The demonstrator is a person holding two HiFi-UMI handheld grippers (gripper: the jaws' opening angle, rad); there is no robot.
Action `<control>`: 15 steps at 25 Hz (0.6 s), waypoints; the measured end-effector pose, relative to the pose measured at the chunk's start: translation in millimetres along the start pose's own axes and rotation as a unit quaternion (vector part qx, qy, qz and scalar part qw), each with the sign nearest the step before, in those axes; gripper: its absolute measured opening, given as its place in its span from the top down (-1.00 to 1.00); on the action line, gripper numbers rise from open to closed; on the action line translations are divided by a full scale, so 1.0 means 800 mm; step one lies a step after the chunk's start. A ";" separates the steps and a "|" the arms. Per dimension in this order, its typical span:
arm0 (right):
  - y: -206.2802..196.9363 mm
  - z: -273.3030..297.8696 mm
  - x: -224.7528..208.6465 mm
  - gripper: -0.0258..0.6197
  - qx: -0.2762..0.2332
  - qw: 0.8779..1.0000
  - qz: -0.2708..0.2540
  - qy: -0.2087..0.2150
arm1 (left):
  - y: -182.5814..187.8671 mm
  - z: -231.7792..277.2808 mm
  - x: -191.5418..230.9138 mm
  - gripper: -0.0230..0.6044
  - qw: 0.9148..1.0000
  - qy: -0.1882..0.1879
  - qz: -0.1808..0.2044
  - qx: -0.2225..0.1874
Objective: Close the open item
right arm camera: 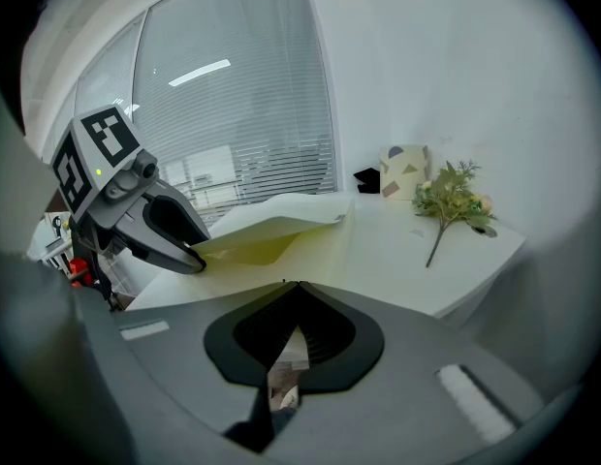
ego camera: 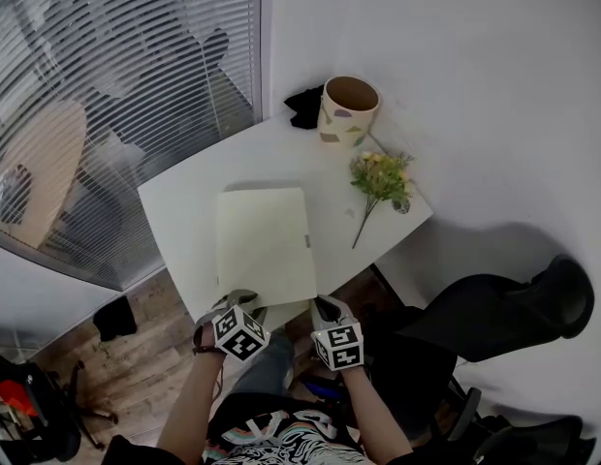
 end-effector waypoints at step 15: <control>0.003 0.001 0.003 0.92 0.011 0.999 -0.045 0.000 | 0.001 -0.001 0.000 0.39 1.000 -0.015 -0.001 0.003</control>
Point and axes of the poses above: the fingertips, and each gripper's own axes: z forward along the fingers, x to its left, y out of its top, the point moved 2 cm from there along -z, backward along the fingers, and after that the axes turned 11 degrees about -z, right-handed, at the moved point
